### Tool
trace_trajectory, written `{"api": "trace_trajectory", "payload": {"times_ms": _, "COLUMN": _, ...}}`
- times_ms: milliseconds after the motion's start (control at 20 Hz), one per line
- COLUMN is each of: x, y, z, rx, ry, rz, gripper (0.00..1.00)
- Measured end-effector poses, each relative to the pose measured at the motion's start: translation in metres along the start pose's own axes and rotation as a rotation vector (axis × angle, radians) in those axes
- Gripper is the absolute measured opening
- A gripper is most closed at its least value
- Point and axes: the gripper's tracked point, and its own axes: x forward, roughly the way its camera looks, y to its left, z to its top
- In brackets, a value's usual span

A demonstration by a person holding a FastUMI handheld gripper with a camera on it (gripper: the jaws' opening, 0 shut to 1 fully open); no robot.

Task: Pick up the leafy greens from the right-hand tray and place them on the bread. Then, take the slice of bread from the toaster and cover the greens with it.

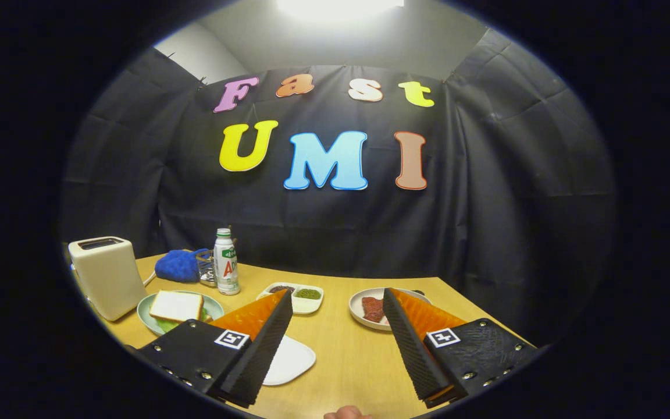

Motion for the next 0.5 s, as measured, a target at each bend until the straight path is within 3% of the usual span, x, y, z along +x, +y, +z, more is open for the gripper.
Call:
{"api": "trace_trajectory", "payload": {"times_ms": 250, "x": -0.012, "y": -0.062, "z": -0.002, "rx": 0.026, "ry": -0.036, "rz": -0.023, "gripper": 0.95}}
{"api": "trace_trajectory", "payload": {"times_ms": 500, "x": -0.019, "y": -0.109, "z": -0.013, "rx": 0.039, "ry": -0.053, "rz": 0.018, "gripper": 0.95}}
